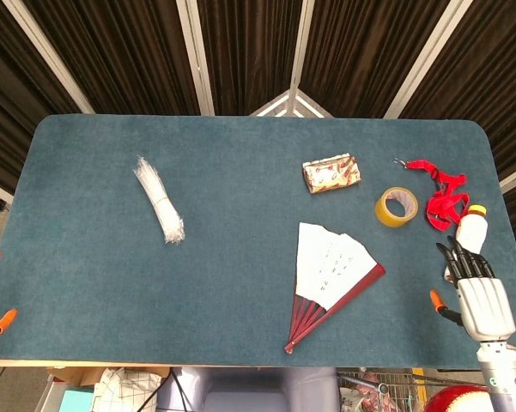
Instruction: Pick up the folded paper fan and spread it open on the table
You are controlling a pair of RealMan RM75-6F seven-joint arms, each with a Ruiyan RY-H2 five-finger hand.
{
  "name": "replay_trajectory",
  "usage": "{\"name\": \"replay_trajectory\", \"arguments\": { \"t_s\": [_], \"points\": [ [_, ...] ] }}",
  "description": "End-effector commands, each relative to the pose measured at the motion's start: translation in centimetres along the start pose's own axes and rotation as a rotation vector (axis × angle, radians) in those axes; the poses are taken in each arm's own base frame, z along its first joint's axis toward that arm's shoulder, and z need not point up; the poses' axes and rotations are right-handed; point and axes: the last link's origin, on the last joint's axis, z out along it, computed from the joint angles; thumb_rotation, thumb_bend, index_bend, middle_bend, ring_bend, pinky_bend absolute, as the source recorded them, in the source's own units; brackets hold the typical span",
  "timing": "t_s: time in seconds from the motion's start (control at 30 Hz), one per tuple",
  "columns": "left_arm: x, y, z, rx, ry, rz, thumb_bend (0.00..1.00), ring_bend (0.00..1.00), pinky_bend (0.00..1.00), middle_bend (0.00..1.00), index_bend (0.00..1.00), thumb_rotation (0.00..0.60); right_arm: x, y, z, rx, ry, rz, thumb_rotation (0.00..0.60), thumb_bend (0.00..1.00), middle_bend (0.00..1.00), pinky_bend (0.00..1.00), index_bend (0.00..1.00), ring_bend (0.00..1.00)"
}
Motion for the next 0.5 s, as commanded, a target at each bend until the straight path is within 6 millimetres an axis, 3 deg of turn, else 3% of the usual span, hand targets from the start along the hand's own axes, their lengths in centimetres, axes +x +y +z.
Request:
{"name": "replay_trajectory", "arguments": {
  "t_s": [0.03, 0.33, 0.5],
  "points": [
    [0.0, 0.2, 0.0, -0.007, 0.000, -0.001, 0.25, 0.00, 0.07, 0.00, 0.12, 0.600, -0.2, -0.2, -0.1, 0.019, -0.015, 0.004, 0.600, 0.34, 0.07, 0.19, 0.12, 0.16],
    [-0.2, 0.3, 0.1, -0.010, -0.008, -0.004, 0.25, 0.00, 0.07, 0.00, 0.12, 0.600, -1.3, -2.2, -0.4, 0.157, -0.091, 0.078, 0.600, 0.34, 0.07, 0.19, 0.12, 0.16],
    [-0.2, 0.2, 0.3, -0.005, -0.011, -0.008, 0.25, 0.00, 0.07, 0.00, 0.12, 0.600, -3.8, -4.8, -0.9, 0.342, -0.184, 0.048, 0.600, 0.34, 0.07, 0.19, 0.14, 0.16]
  ]
}}
